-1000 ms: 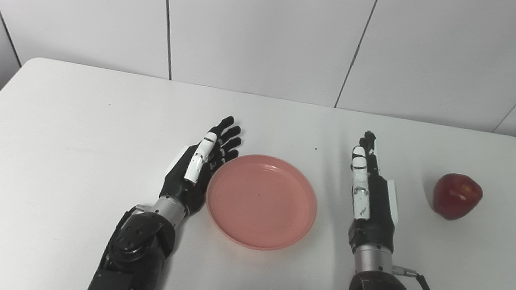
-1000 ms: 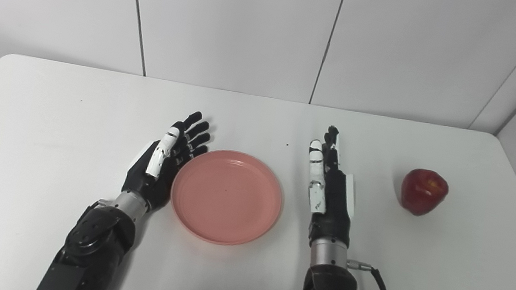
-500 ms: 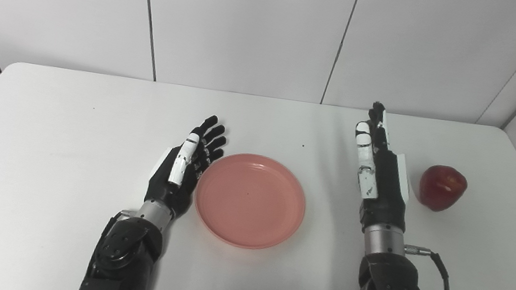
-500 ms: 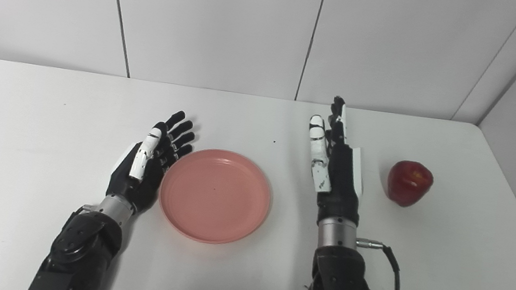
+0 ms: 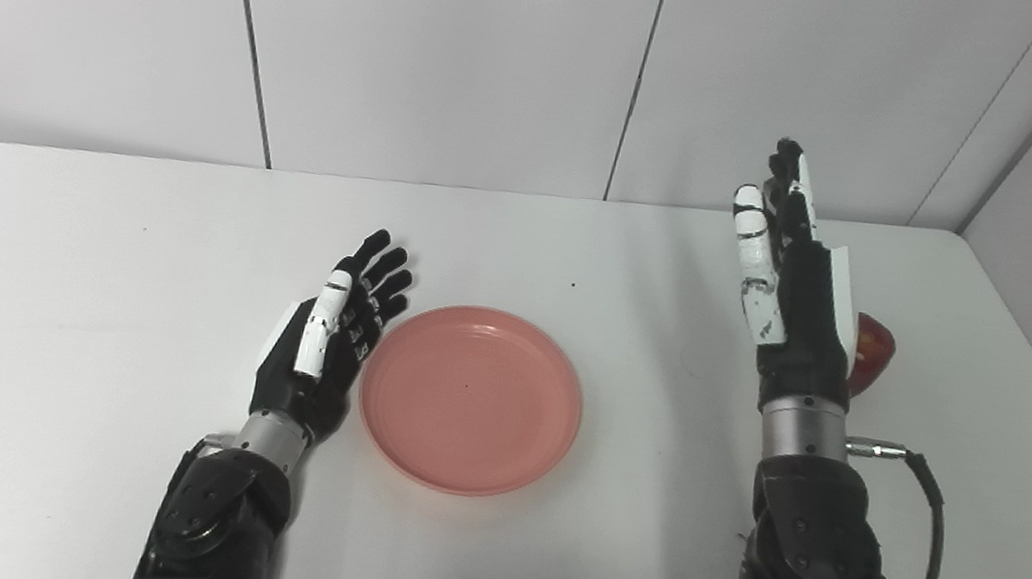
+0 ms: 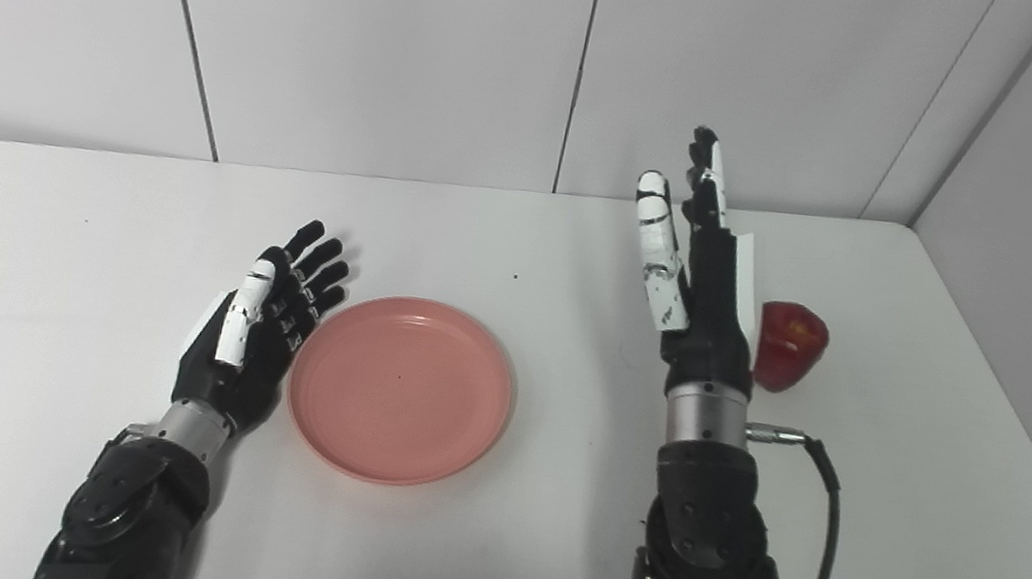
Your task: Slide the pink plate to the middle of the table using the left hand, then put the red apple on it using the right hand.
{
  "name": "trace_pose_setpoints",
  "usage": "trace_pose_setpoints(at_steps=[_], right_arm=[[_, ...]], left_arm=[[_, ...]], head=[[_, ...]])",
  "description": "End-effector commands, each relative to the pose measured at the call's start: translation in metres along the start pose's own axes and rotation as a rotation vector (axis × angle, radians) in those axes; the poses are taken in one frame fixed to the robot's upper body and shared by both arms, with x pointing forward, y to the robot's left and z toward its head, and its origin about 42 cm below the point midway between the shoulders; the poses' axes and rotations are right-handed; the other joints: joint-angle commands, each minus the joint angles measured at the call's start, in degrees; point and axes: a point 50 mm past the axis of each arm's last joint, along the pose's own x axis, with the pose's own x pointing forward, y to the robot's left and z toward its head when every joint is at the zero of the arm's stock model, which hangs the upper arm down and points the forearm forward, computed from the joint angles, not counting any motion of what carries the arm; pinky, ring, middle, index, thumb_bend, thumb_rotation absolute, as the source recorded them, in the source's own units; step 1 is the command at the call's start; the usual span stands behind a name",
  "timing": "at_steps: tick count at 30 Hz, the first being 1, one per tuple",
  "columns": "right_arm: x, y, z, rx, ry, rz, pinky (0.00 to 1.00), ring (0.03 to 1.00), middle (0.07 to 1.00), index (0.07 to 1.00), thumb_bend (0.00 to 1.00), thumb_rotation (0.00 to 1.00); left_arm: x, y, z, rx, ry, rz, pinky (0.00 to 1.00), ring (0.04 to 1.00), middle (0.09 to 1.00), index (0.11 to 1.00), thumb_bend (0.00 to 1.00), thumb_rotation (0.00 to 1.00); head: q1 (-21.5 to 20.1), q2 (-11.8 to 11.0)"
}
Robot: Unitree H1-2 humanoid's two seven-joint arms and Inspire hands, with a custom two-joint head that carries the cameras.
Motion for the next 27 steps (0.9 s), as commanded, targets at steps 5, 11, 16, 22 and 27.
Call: trace_pose_setpoints(at_steps=[5,11,16,22,27], right_arm=[[0.013,-0.025,0.021,-0.140,-0.072,-0.053,0.88,0.953,0.969,0.979,0.54,1.00],[0.014,-0.042,0.017,-0.286,-0.072,-0.117,0.88,0.942,0.964,0.962,0.66,0.94],[0.010,-0.060,0.013,-0.371,-0.058,-0.193,0.83,0.917,0.962,0.966,0.78,0.81],[0.008,-0.077,0.007,-0.467,-0.044,-0.242,0.81,0.905,0.944,0.988,0.89,0.69],[0.007,-0.094,-0.007,-0.505,-0.009,-0.270,0.84,0.922,0.952,0.998,0.94,0.61]], left_arm=[[-0.013,0.010,-0.023,-0.033,0.094,0.041,0.94,0.932,0.935,0.922,0.33,1.00],[-0.015,0.011,-0.023,-0.035,0.098,0.040,0.94,0.939,0.944,0.931,0.34,1.00],[-0.016,0.012,-0.023,-0.035,0.108,0.041,0.94,0.939,0.945,0.933,0.35,1.00],[-0.017,0.012,-0.022,-0.041,0.113,0.041,0.94,0.933,0.937,0.925,0.35,1.00],[-0.017,0.013,-0.022,-0.042,0.113,0.034,0.94,0.931,0.938,0.927,0.35,1.00]], head=[[-1.39,-0.84],[-1.62,-1.20],[-2.65,-1.28],[-3.43,-1.43],[-4.17,-1.56]])
